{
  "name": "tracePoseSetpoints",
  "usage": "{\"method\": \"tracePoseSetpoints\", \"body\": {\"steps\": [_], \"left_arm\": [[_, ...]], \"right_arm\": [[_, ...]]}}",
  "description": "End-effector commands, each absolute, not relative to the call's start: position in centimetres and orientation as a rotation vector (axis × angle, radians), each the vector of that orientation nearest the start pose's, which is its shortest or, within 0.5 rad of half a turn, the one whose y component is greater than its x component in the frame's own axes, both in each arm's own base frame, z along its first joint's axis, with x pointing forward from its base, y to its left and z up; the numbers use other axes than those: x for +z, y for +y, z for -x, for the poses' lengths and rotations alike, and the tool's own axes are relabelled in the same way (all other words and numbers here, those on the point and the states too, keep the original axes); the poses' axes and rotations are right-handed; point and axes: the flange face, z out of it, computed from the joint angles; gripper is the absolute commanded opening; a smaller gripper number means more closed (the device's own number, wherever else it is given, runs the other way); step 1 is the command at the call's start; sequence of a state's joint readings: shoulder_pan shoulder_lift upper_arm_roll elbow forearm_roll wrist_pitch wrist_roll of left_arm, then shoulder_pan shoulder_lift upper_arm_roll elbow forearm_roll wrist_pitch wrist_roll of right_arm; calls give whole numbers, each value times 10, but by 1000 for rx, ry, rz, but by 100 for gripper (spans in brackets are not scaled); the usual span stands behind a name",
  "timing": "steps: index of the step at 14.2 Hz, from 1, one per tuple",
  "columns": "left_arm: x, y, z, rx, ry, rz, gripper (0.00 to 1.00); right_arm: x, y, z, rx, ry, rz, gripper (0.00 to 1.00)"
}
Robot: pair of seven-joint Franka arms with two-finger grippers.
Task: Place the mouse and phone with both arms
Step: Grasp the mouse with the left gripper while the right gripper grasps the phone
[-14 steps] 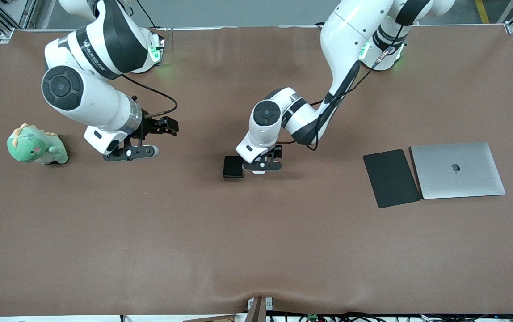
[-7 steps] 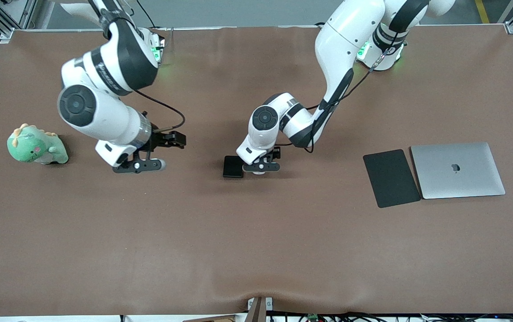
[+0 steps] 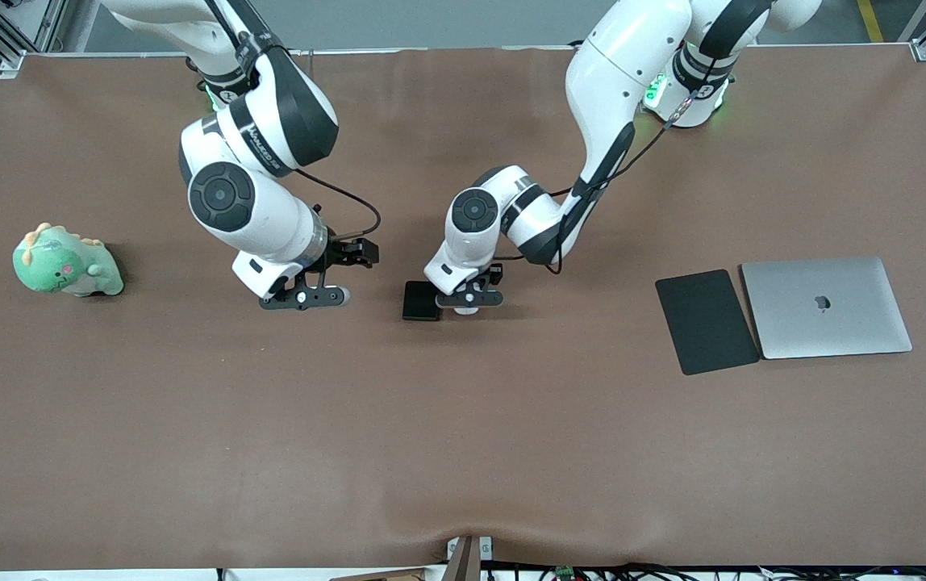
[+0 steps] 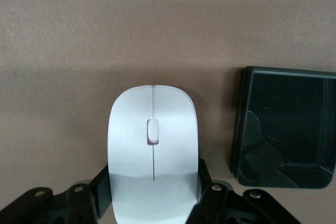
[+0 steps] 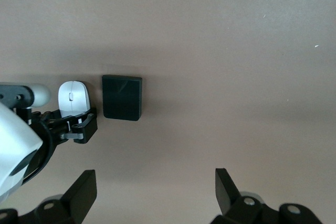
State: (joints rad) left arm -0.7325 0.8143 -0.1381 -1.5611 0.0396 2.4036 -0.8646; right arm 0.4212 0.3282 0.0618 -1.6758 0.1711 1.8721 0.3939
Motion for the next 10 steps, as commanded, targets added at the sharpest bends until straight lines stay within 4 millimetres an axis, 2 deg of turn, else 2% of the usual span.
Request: {"method": "tracePoseSetpoints", "body": {"steps": [1, 2, 4, 7, 10], "left_arm": [[173, -530, -464, 47, -38, 3194, 34], [179, -526, -468, 50, -46, 3187, 33], [208, -516, -477, 34, -18, 3136, 31], [262, -476, -514, 9, -43, 3114, 31], [310, -428, -554, -37, -93, 3128, 31]], "right_arm": [[386, 303, -561, 311, -24, 3048, 100], [379, 303, -561, 322, -27, 3058, 100], [362, 305, -565, 324, 28, 3063, 100], [340, 319, -568, 285, 114, 3061, 100], [298, 343, -574, 191, 201, 3043, 100]]}}
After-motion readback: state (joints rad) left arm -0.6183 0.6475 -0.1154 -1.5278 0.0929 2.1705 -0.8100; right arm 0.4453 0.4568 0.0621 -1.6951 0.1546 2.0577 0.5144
